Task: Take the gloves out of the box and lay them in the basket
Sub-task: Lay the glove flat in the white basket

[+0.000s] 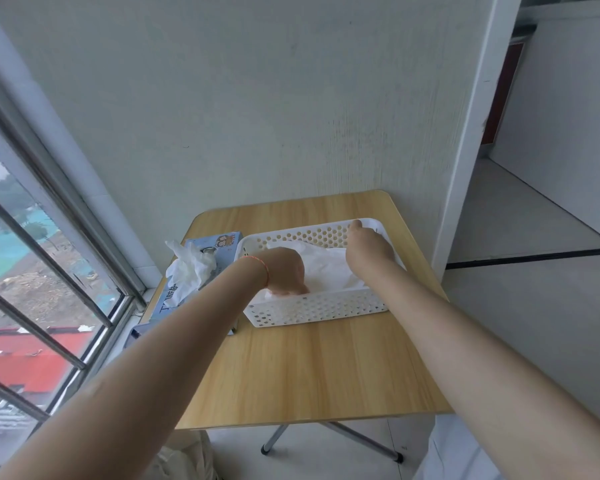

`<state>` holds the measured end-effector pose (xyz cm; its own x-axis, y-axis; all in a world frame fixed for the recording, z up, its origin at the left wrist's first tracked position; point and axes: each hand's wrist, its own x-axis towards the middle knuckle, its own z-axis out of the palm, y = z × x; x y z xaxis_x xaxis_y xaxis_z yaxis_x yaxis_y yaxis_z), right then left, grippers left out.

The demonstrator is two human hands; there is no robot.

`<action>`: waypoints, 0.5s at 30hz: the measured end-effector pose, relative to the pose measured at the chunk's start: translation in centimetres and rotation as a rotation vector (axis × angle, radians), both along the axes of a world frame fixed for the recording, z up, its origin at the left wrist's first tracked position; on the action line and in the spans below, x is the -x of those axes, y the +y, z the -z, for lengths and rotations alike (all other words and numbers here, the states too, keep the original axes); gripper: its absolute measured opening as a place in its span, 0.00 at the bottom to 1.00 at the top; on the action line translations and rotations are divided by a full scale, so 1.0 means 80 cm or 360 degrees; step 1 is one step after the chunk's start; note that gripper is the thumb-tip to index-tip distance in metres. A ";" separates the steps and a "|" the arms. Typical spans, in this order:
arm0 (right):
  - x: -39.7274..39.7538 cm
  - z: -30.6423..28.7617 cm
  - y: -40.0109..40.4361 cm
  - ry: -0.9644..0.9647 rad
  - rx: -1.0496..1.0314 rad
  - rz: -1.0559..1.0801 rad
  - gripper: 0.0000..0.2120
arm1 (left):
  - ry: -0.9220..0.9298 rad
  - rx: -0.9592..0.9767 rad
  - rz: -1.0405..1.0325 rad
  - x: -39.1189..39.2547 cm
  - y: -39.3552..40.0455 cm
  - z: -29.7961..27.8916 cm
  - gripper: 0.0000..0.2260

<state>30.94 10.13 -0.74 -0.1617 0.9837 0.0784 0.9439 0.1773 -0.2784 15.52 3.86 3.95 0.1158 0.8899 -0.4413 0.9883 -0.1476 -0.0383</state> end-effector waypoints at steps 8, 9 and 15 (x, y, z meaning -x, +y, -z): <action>0.005 -0.001 0.002 -0.0211 0.0010 -0.0072 0.25 | 0.0003 -0.0163 -0.0045 0.023 0.002 -0.003 0.16; 0.005 -0.003 0.001 -0.0241 0.0014 -0.0090 0.24 | 0.0017 -0.0108 -0.0038 0.022 0.001 0.001 0.15; 0.003 -0.009 -0.007 -0.0550 -0.0265 -0.0104 0.20 | -0.0502 -0.0639 -0.0268 0.030 0.018 -0.007 0.10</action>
<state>30.69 9.61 0.00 -0.2686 0.9489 0.1658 0.9622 0.2564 0.0916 13.15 5.33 4.48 0.0288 0.9992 -0.0293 0.9697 -0.0208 0.2434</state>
